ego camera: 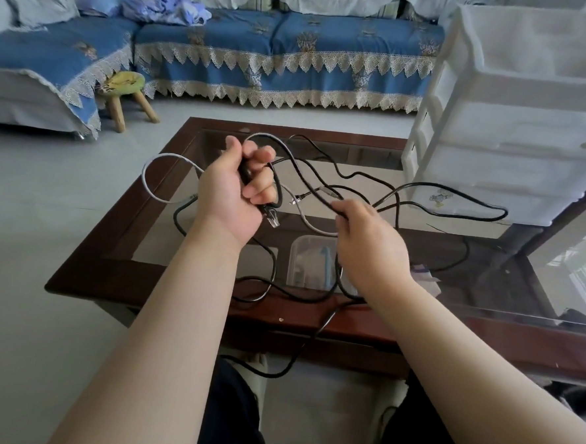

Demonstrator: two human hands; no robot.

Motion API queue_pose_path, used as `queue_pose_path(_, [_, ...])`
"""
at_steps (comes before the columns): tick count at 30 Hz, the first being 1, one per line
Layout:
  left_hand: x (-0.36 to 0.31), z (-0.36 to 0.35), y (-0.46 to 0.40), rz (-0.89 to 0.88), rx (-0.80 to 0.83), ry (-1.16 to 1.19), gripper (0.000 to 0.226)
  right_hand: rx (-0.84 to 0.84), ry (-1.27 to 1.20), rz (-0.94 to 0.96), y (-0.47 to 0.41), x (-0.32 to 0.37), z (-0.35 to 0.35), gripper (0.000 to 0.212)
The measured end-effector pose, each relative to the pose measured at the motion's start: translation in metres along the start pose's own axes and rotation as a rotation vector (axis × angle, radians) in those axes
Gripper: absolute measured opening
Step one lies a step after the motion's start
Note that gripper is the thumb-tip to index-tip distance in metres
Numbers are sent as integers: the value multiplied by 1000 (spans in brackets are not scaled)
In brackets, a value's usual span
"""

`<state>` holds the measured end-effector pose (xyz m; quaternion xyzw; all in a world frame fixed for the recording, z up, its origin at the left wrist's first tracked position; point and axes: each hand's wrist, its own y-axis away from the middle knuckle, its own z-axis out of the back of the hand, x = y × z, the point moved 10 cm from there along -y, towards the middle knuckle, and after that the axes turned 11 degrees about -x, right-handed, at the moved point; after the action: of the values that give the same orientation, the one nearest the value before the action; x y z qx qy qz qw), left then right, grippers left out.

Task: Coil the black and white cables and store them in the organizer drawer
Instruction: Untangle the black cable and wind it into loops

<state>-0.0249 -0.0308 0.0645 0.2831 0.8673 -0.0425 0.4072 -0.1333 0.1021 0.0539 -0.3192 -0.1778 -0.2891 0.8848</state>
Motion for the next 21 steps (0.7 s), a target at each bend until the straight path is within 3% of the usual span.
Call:
queue_pose_path(5, [4,-13,11,-104,99,-423,43,87,260,242,14,24,-9,33])
queue_pose_path(10, [20,-20,16,-67,204,-648,43,79,238,496,22,51,-5,32])
queue_pose_path(13, [30,-19,14,-41,217,-741,43,59,161,670,24,62,-4,20])
queue_pose_path(17, [46,-19,15,32,225,-769,43,62,-68,661,22,69,7,2])
queue_pose_path(21, [59,-21,24,125,182,-756,38,71,-177,509,11,60,17,21])
